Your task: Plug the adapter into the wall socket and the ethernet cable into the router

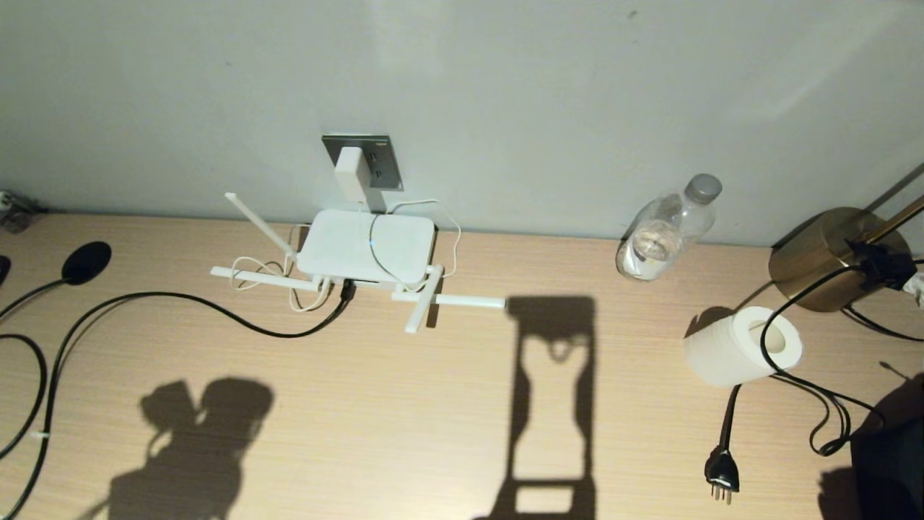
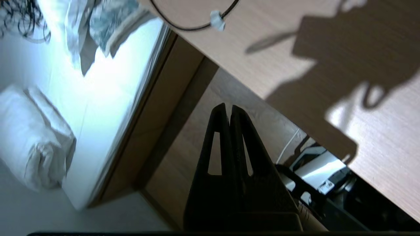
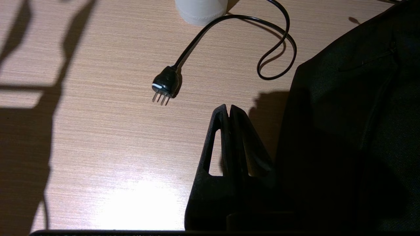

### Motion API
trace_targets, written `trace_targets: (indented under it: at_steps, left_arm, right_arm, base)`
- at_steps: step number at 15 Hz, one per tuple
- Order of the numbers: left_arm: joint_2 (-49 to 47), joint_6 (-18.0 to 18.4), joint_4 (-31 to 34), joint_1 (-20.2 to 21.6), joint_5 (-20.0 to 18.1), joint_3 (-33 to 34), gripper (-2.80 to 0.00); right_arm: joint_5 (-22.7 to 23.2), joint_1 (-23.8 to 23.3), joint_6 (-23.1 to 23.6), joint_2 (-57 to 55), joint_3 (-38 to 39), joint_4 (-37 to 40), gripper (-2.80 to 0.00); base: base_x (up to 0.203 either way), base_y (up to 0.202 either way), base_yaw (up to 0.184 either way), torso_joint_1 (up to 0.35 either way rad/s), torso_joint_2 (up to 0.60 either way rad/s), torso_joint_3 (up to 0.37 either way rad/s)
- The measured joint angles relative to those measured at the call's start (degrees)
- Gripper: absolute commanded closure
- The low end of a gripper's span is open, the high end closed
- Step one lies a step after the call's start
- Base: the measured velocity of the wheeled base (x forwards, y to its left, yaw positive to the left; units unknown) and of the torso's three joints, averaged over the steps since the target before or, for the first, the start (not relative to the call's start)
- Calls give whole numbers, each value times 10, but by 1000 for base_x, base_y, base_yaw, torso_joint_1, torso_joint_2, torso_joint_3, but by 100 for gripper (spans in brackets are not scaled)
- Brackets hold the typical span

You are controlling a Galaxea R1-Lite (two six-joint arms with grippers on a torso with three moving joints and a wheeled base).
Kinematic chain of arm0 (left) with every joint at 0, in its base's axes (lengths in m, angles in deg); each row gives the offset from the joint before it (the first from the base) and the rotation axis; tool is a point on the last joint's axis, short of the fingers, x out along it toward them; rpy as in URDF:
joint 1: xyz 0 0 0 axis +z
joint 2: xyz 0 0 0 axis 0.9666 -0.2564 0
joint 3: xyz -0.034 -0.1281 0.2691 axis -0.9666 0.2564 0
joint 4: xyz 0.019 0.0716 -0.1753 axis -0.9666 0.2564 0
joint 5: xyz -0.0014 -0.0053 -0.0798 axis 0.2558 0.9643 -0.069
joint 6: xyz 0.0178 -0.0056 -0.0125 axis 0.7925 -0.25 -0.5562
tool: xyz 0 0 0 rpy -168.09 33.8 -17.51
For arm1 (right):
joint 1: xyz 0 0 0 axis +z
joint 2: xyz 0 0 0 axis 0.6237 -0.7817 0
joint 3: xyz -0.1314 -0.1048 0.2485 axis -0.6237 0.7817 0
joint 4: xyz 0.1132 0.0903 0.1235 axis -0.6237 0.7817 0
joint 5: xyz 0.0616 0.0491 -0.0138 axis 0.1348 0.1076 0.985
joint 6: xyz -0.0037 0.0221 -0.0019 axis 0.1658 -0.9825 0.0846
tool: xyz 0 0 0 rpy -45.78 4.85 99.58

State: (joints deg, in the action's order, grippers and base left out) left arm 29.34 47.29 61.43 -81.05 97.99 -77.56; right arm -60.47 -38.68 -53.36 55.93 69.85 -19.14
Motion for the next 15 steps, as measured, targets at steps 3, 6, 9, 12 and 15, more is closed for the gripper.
trace_targets:
  at_steps: [3, 6, 9, 12, 15]
  left_arm:
    - [25, 62, -81, -13, 28, 45, 0]
    - [44, 78, -135, -52, 36, 101, 0]
    - [69, 135, -250, -104, -43, 162, 0]
    - [97, 238, -413, -114, -172, 289, 0]
    - [132, 315, -605, -94, -274, 454, 0]
  right_arm:
    - [0, 0, 0, 0, 0, 0, 0]
    - [0, 0, 0, 0, 0, 0, 0]
    - [0, 0, 0, 0, 0, 0, 0]
    - [0, 0, 0, 0, 0, 0, 0]
    - [0, 0, 1, 0, 0, 0, 0]
  base:
    - [0, 0, 0, 0, 0, 0]
    - [0, 0, 0, 0, 0, 0]
    - [0, 0, 0, 0, 0, 0]
    - [0, 0, 0, 0, 0, 0]
    - [0, 0, 0, 0, 0, 0]
